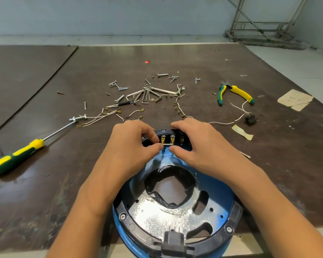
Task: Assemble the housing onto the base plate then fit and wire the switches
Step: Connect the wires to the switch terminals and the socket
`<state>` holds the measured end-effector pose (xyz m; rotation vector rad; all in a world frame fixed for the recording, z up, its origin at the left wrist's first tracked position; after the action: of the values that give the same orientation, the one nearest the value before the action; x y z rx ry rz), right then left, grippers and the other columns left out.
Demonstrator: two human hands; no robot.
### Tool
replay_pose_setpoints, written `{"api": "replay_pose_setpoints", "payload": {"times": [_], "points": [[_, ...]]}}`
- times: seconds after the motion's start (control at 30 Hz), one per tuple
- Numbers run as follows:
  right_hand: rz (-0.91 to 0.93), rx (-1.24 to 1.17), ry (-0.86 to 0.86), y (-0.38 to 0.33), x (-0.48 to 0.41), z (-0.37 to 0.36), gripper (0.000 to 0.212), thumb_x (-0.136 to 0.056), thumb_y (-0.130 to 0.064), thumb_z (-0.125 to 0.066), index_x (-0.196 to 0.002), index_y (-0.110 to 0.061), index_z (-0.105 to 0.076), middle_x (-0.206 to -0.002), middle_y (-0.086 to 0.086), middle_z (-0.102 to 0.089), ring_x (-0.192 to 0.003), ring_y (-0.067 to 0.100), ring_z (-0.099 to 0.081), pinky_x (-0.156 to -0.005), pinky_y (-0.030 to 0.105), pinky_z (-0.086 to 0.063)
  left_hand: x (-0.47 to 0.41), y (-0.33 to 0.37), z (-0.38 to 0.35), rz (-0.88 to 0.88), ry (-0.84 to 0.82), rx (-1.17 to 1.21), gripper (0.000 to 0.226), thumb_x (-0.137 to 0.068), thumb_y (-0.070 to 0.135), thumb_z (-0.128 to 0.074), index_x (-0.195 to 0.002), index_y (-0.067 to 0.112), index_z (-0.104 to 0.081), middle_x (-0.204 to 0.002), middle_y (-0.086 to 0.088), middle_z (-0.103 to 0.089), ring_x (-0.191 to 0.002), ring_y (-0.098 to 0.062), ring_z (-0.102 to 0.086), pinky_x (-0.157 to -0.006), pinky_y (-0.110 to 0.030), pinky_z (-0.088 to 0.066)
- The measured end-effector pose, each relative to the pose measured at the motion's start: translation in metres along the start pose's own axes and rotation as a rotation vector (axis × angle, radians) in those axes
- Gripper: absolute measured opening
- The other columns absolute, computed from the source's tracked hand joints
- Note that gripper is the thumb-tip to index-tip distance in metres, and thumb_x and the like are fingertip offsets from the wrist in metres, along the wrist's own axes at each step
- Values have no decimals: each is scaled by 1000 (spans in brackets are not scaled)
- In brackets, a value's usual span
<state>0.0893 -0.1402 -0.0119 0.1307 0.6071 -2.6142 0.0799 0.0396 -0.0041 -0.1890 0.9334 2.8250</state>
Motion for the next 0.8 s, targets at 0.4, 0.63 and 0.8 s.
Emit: {"api": "replay_pose_setpoints", "payload": {"times": [0.4, 0.63, 0.8], "points": [[-16, -21, -15, 0, -2, 0, 40, -91, -41, -63, -128, -26, -57, -107, -6, -57, -94, 11, -52, -78, 28, -43, 2, 1, -4, -21, -5, 87, 38, -79, 22, -78, -106, 28, -52, -99, 15, -63, -93, 0, -62, -80, -19, -52], [-19, -31, -18, -1, -1, 2, 44, -91, -38, -65, -132, -24, -56, -116, -4, -60, -105, 14, -55, -89, 33, -47, 0, -4, -7, -62, -60, 130, 66, -80, 21, -80, -134, 32, -43, -119, 12, -64, -106, -4, -61, -86, -12, -44], [-60, -144, 21, -1, 1, 6, 46, -87, -32, -73, -128, -24, -54, -119, -6, -64, -107, 10, -60, -87, 23, -46, -4, -5, -7, -72, -65, 63, 72, -75, 29, -84, -138, 29, -50, -124, 11, -65, -113, -3, -57, -95, -19, -42]]}}
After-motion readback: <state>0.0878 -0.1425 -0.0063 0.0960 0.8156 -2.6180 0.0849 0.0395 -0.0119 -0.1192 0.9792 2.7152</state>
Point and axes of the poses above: each hand's wrist, its own x-axis away from the middle knuckle, its own z-axis out of the back of the hand, y = z × x, the point moved 2 cm from there along -x, towards the middle knuckle
